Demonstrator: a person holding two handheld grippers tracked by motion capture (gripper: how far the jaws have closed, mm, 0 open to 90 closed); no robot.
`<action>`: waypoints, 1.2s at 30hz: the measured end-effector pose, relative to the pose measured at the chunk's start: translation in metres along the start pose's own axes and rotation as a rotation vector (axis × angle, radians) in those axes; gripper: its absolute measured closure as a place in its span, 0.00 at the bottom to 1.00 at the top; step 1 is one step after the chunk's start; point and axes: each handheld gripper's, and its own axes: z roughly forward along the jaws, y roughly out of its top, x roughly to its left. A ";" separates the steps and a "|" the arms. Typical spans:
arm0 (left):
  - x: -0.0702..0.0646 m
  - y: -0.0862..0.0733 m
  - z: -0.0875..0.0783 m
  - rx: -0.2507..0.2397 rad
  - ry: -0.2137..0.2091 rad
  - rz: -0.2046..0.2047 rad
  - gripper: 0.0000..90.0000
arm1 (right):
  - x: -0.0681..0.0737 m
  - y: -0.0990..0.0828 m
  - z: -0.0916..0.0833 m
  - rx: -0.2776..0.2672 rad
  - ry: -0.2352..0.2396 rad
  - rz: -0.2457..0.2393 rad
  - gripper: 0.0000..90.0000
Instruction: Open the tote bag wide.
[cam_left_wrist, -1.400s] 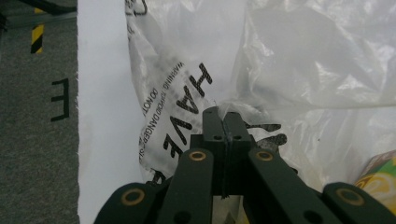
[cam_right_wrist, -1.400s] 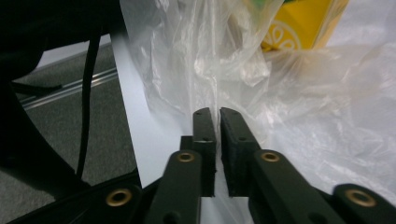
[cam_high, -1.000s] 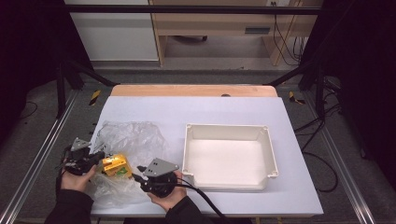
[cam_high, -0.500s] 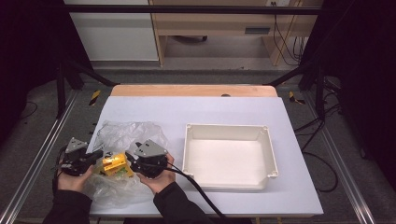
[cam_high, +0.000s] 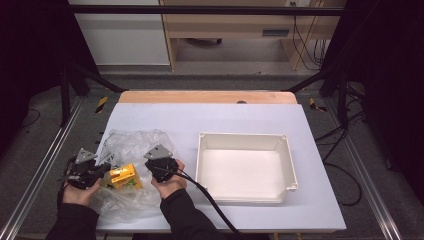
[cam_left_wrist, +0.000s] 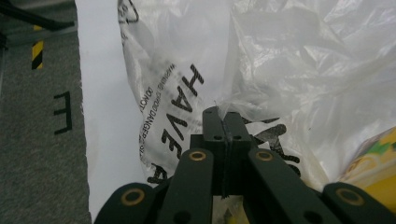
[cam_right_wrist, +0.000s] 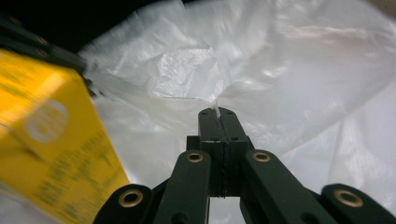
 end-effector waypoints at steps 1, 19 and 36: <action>0.000 0.000 0.001 0.013 0.005 0.008 1.00 | 0.000 -0.007 0.007 0.038 -0.013 -0.005 1.00; -0.003 -0.005 0.009 0.059 0.020 0.040 0.94 | -0.011 -0.031 0.018 0.175 -0.004 0.062 0.89; -0.009 -0.001 -0.069 -0.227 0.005 -0.133 0.54 | 0.005 -0.002 -0.059 -0.082 0.204 0.009 0.66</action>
